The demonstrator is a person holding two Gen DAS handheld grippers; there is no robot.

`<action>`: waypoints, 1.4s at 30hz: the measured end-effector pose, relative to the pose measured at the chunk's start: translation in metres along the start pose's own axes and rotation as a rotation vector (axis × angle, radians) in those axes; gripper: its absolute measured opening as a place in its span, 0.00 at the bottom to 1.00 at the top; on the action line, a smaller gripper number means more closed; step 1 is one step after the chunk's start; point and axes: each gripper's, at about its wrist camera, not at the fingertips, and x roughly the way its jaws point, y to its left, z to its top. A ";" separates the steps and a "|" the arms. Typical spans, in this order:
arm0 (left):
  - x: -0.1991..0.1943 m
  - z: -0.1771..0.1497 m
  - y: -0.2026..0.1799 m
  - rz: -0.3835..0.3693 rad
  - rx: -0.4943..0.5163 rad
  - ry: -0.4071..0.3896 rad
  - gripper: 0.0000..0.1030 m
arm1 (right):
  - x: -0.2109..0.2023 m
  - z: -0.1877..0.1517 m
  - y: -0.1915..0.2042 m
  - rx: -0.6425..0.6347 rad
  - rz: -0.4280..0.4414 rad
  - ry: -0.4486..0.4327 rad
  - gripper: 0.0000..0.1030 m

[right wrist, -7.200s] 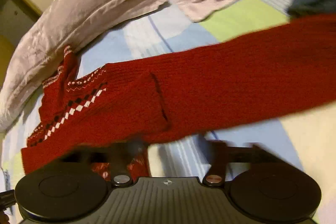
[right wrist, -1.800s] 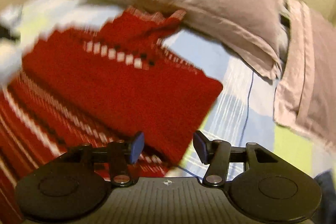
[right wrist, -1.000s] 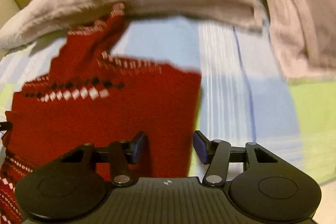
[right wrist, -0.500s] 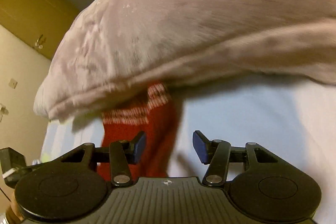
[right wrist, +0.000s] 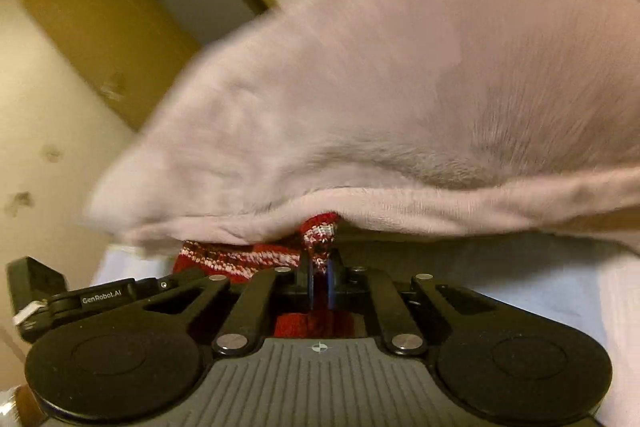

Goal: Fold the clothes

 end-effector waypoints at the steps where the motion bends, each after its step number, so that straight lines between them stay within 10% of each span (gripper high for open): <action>1: -0.021 -0.011 -0.008 -0.024 0.018 -0.009 0.03 | -0.022 -0.005 0.004 -0.008 0.042 -0.029 0.04; 5: -0.091 -0.076 -0.028 -0.029 0.002 0.082 0.07 | -0.100 -0.056 0.018 -0.042 0.104 0.019 0.05; 8: -0.128 -0.138 -0.027 0.092 -0.102 0.219 0.15 | -0.133 -0.119 0.020 -0.041 0.021 0.259 0.09; 11: -0.149 -0.171 -0.016 0.186 -0.248 0.256 0.15 | -0.153 -0.173 0.014 -0.042 -0.129 0.434 0.54; 16: -0.157 -0.175 -0.017 0.167 -0.316 0.166 0.37 | -0.172 -0.177 -0.002 0.147 -0.108 0.292 0.54; 21: -0.119 -0.179 -0.024 0.147 -0.286 0.174 0.24 | -0.137 -0.172 -0.014 0.300 -0.071 0.170 0.53; 22: -0.109 -0.178 -0.026 0.151 -0.262 0.191 0.02 | -0.128 -0.177 -0.015 0.308 -0.079 0.173 0.42; 23: -0.105 -0.179 -0.030 0.166 -0.216 0.184 0.02 | -0.120 -0.181 -0.017 0.306 -0.094 0.187 0.01; 36: -0.136 -0.147 -0.073 0.318 0.121 0.116 0.13 | -0.168 -0.187 0.037 0.032 -0.321 0.052 0.03; 39: -0.102 -0.148 -0.079 0.337 0.197 0.187 0.17 | -0.155 -0.190 0.059 -0.057 -0.331 0.025 0.03; 42: -0.066 -0.171 -0.074 0.440 0.258 0.318 0.21 | -0.109 -0.221 0.059 -0.118 -0.440 0.175 0.03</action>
